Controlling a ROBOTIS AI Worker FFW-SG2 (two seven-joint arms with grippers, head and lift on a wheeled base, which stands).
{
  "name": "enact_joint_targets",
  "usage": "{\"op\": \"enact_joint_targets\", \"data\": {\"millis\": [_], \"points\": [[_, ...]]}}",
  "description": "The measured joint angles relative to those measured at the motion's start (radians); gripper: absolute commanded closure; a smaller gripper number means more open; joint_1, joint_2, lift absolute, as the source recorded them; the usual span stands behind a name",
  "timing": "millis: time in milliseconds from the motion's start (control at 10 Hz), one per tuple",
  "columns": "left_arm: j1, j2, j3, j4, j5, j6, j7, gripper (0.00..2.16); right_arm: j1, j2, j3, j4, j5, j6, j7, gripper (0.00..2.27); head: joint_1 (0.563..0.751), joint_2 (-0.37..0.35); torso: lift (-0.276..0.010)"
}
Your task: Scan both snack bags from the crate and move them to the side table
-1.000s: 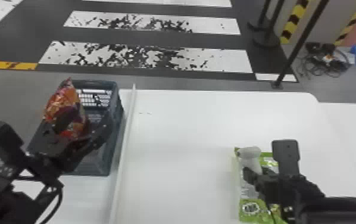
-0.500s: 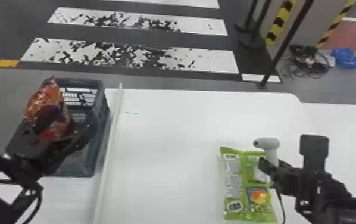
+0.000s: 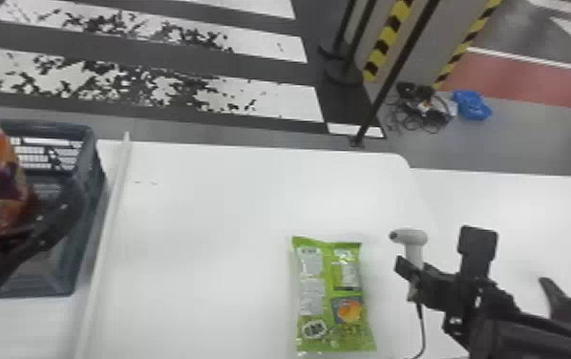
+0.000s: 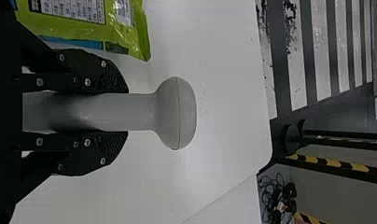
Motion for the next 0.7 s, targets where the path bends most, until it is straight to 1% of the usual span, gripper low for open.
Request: {"op": "enact_joint_targets", "data": {"millis": [200, 400, 700], "points": [[0.003, 0.000, 0.000, -0.001, 0.000, 0.000, -0.001, 0.04, -0.021, -0.042, -0.034, 0.090, -0.009, -0.063, 0.017, 2.22, 0.695, -0.350, -0.029], [0.006, 0.000, 0.000, -0.001, 0.000, 0.000, -0.003, 0.04, -0.041, -0.096, -0.043, 0.209, -0.006, -0.144, 0.024, 2.22, 0.695, -0.350, -0.029], [0.007, 0.000, 0.000, 0.000, 0.000, 0.000, -0.005, 0.04, -0.064, -0.141, -0.054, 0.378, 0.006, -0.304, 0.059, 2.22, 0.695, -0.350, -0.029]]}}
